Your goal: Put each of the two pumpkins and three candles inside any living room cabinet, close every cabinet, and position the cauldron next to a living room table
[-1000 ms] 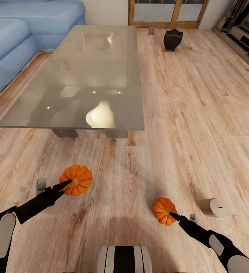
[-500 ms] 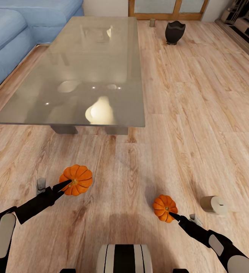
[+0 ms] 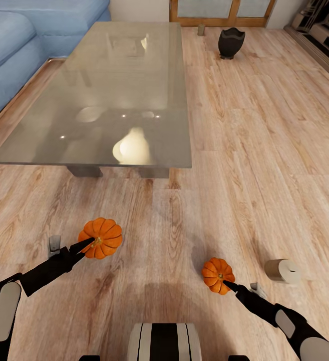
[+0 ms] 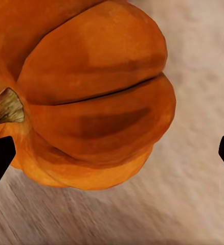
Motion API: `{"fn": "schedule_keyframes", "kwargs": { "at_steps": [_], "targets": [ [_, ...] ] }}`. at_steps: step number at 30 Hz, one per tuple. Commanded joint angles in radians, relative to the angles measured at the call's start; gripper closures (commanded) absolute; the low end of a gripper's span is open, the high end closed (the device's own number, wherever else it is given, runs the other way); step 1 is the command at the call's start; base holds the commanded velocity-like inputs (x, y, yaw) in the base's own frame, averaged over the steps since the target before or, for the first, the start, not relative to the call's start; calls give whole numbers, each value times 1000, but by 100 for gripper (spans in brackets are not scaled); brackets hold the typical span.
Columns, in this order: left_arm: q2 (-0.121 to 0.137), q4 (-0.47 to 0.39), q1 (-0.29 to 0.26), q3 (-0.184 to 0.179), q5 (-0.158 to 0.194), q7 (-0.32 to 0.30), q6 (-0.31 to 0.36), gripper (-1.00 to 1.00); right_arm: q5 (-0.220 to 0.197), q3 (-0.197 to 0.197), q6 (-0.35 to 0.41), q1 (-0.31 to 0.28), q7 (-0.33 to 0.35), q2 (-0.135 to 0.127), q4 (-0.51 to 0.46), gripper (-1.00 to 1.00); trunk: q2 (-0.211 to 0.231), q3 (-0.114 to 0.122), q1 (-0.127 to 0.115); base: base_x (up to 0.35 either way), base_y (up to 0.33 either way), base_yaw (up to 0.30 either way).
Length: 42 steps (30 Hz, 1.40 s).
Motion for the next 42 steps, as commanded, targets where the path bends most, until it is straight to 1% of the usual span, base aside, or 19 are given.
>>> {"fn": "schedule_keyframes", "kwargs": {
  "at_steps": [1, 3, 8, 12, 28, 42],
  "targets": [
    [0, 0, 0, 1, -3, -5, 4, 100, -7, -2, 9, -1, 1, 2, 0, -100, 0, -1, 0, 0, 0, 0],
    [0, 0, 0, 1, -2, -5, 4, 100, -7, -2, 8, -1, -3, 3, 0, -100, 0, -1, 0, 0, 0, 0],
    [0, 0, 0, 1, -2, -5, 4, 100, -8, -2, 8, -2, -43, 7, -1, -100, 0, -1, 0, 0, 0, 0],
    [0, 0, 0, 1, -3, -6, 4, 100, -8, -2, 7, -2, -51, 9, -2, -100, 0, -1, 0, 0, 0, 0],
    [0, 0, -1, 1, -2, -5, 4, 100, -8, -2, 7, -2, -53, 10, -2, -100, 0, -1, 0, 58, 17, 0],
    [0, 0, -1, 1, -2, 1, 4, 100, -7, -1, 7, -2, -53, 11, -2, -100, 0, -1, 0, 6, 4, 0]
  ]
}}
